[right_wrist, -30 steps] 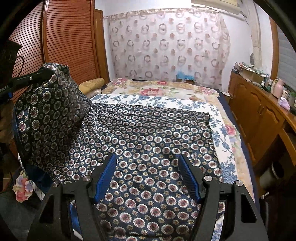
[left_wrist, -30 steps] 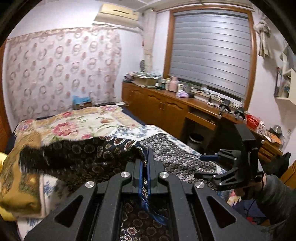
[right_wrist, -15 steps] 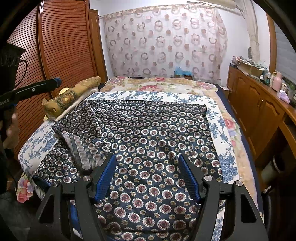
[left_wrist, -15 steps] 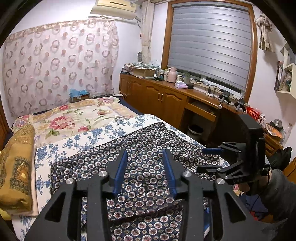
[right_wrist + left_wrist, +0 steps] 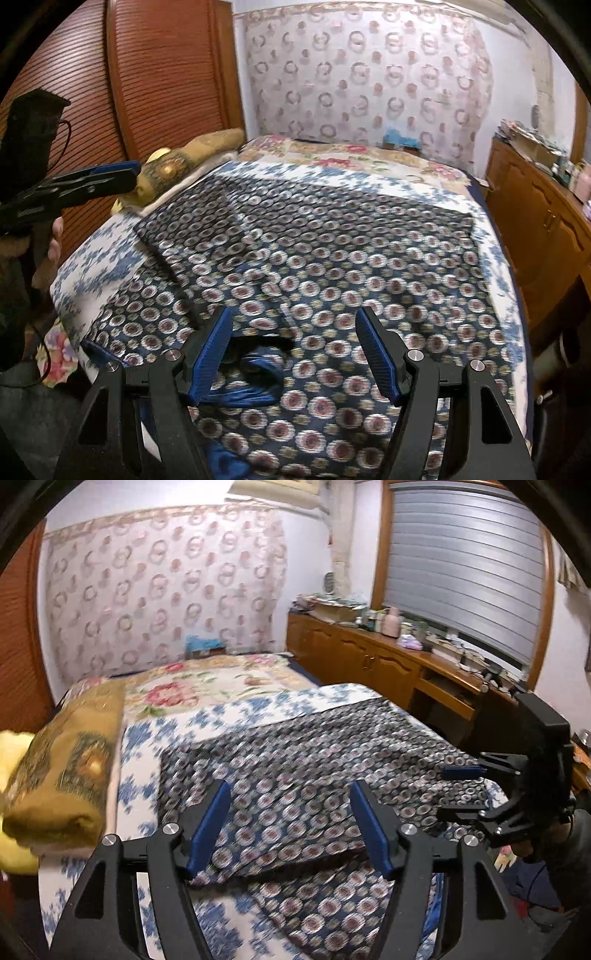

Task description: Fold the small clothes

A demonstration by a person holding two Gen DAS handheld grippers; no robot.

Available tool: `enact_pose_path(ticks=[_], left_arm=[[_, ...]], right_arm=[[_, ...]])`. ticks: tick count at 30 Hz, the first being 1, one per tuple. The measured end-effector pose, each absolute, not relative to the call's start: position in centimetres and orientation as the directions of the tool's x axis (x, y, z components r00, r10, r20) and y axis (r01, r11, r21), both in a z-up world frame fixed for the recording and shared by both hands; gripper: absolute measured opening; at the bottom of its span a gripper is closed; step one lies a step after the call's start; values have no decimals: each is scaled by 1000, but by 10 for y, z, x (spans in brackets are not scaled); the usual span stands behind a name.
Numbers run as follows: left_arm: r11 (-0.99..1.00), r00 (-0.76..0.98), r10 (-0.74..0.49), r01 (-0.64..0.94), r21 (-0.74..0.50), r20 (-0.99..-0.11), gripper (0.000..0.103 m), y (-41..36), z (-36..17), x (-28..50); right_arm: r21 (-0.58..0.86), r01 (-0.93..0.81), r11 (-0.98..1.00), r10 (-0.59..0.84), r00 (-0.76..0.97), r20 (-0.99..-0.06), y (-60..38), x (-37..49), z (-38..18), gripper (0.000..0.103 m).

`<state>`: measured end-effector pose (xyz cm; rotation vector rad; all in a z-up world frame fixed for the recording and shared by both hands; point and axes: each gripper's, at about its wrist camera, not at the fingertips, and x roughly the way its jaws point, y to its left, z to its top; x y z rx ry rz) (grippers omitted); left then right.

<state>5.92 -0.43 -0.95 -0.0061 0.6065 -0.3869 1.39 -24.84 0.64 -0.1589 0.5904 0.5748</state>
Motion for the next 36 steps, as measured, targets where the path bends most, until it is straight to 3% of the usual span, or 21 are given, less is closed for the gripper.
enact_pose_path(ticks=[9, 20, 23, 27, 28, 36], left_arm=[[955, 756, -295, 258, -148, -584, 68, 29, -31, 59], [966, 752, -254, 231, -118, -608, 68, 36, -45, 56], [964, 748, -259, 236, -119, -611, 68, 35, -46, 55], [962, 743, -269, 240, -131, -613, 68, 36, -47, 54], [961, 742, -271, 240, -134, -613, 68, 36, -47, 54], [959, 741, -278, 246, -138, -612, 68, 33, -46, 53]], right_arm=[[-5, -628, 778, 496, 619, -609, -217, 22, -5, 71], [-138, -647, 750, 408, 617, -673, -180, 50, -25, 71], [-139, -649, 748, 405, 613, -679, -176, 56, -29, 60], [-124, -656, 745, 426, 611, -667, -181, 57, -26, 15], [-125, -651, 748, 430, 619, -657, -183, 56, -24, 10], [-63, -613, 787, 479, 673, -563, -211, 42, 0, 7]])
